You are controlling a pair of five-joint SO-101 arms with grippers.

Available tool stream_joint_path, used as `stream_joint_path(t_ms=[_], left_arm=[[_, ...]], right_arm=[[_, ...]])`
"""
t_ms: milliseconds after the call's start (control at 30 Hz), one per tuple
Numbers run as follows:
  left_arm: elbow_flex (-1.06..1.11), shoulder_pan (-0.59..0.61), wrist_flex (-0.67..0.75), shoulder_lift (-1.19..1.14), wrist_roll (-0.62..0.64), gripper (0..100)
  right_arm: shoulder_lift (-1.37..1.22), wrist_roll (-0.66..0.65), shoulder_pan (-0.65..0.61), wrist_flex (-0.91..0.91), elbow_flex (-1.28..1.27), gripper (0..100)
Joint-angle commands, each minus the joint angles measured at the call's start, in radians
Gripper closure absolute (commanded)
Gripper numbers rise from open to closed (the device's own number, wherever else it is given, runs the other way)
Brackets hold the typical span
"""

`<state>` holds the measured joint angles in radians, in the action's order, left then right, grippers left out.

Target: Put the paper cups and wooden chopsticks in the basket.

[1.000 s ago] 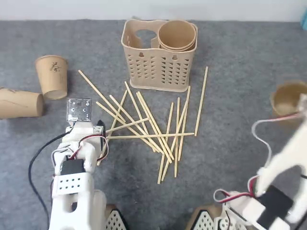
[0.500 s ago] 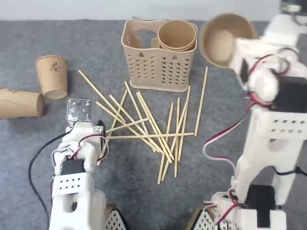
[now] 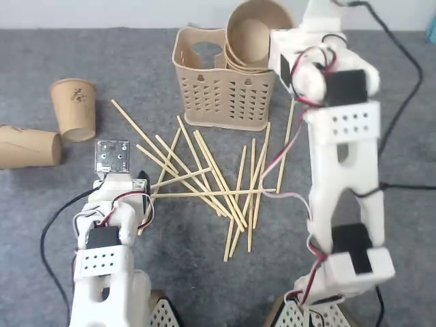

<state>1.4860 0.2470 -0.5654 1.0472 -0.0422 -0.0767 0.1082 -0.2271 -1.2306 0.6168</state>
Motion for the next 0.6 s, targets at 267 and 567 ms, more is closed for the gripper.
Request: stream_joint_path(t_ms=[267,567], left_arm=[[-0.028,-0.002,0.028,-0.003,-0.008,86],[-0.028,-0.002,0.028,-0.003,-0.008,86]], right_arm=[[-0.122,-0.12,0.021,0.113,0.052,98.7],[-0.097,-0.129,0.028,0.044,0.055,72.3]])
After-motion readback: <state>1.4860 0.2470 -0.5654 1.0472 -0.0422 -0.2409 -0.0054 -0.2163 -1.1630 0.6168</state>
